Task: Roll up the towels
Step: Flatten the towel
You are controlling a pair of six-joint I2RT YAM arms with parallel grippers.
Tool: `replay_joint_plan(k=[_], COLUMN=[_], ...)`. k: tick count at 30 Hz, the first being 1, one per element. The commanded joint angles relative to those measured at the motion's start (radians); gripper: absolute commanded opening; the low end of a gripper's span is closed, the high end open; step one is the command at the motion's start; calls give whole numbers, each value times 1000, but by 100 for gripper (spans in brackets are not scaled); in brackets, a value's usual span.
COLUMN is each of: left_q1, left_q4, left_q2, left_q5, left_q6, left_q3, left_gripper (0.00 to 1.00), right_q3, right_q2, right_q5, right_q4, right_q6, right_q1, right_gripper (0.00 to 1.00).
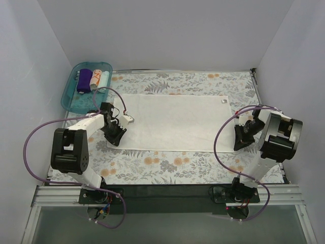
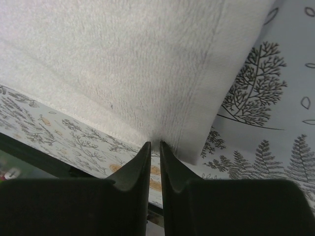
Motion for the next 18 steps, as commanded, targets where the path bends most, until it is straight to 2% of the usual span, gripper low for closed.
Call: replay_joint_plan(k=[1, 6, 13, 15, 16, 17, 18], left_q1=[5, 5, 5, 5, 5, 5, 5], left_q4=[-25, -39, -94, -148, -166, -203, -215], left_q2=[-13, -33, -44, -74, -87, -99, -96], left_q5=[-111, -140, -77, 41, 87, 181, 214], left_q6=[26, 30, 36, 62, 66, 71, 71], left_q3=[-38, -90, -72, -40, 22, 61, 110], left_gripper=[13, 12, 11, 13, 15, 20, 23], right_q3=[-24, -23, -7, 45, 84, 126, 228], right_q2=[-25, -58, -85, -87, -92, -96, -104], right_q5=[217, 241, 290, 191, 125, -9, -68], right_q4=[154, 159, 130, 65, -29, -68, -97], right_q6=[-33, -63, -103, -126, -158, -168, -168], right_q1=[-7, -7, -5, -7, -7, -7, -5], right_gripper=[17, 17, 17, 20, 25, 28, 30])
